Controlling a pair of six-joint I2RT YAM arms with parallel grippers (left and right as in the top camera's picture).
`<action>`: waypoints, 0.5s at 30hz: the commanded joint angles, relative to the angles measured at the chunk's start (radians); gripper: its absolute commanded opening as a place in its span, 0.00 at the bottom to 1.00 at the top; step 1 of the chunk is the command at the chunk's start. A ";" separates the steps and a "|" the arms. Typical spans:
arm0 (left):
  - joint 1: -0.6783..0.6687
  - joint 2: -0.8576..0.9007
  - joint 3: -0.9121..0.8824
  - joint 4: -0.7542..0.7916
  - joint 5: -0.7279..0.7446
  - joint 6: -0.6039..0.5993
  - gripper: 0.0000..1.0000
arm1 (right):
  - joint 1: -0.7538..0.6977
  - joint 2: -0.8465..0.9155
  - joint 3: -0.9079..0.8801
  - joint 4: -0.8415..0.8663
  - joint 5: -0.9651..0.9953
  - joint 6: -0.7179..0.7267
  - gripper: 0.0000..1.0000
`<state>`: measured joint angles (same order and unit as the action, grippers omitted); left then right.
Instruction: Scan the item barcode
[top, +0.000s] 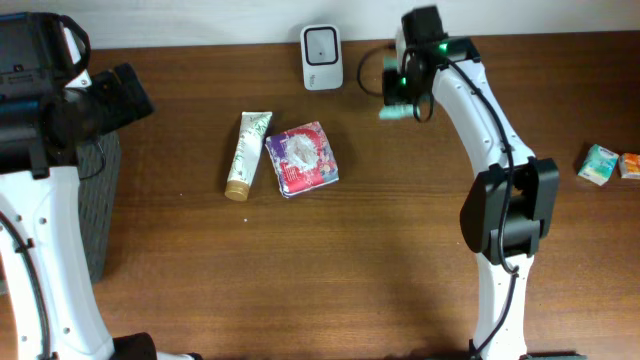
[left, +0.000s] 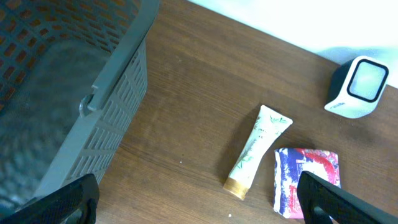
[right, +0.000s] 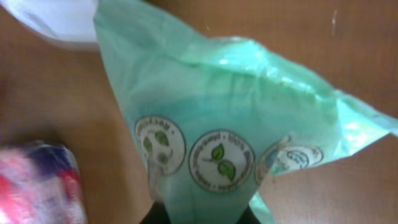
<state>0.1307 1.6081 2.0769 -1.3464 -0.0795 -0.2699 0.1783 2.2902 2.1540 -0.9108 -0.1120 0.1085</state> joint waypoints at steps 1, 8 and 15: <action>0.003 -0.007 0.003 -0.002 -0.004 -0.006 0.99 | 0.024 -0.004 -0.004 0.297 -0.156 0.005 0.04; 0.003 -0.007 0.003 -0.002 -0.004 -0.006 0.99 | 0.175 0.113 -0.007 0.778 -0.092 0.098 0.04; 0.003 -0.007 0.003 -0.002 -0.004 -0.006 0.99 | 0.193 0.187 -0.007 0.822 -0.027 0.185 0.06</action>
<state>0.1307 1.6081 2.0769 -1.3472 -0.0795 -0.2699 0.3767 2.4783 2.1418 -0.0982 -0.1600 0.2779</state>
